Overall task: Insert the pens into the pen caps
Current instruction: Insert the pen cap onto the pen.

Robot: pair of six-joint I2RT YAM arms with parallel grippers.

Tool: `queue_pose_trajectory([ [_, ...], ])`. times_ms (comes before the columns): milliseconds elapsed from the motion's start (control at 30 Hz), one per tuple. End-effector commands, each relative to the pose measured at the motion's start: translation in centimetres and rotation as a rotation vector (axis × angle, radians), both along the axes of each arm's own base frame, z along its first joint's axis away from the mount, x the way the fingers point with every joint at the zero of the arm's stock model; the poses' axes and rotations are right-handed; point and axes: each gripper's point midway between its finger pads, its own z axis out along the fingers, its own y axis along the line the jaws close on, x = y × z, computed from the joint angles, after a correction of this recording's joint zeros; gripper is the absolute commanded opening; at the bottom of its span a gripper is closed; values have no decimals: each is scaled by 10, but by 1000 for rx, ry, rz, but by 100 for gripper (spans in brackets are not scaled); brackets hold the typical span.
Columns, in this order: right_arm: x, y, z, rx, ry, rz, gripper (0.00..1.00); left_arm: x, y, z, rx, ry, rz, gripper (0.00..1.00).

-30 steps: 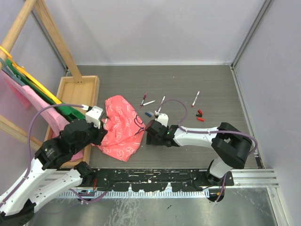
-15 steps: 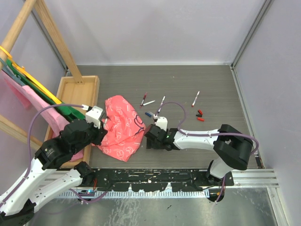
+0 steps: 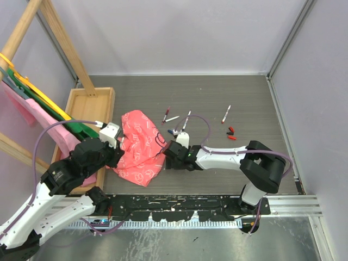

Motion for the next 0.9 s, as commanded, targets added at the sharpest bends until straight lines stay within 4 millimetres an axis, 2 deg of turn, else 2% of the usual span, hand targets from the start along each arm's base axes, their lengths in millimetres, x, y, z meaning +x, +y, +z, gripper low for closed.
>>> queue_pose_trajectory([
  [0, 11, 0, -5, -26, -6, 4, 68, 4, -3, 7, -25, -25, 2, 0],
  [267, 20, -3, -9, -86, 1, 29, 63, 4, -3, 7, -26, -23, 0, 0],
  [567, 16, -9, -14, -139, 24, 56, 42, 4, -4, 7, -25, -25, 0, 0],
  [867, 17, -31, -17, -309, 30, 111, 40, 4, -3, 8, -26, -26, 2, 0],
])
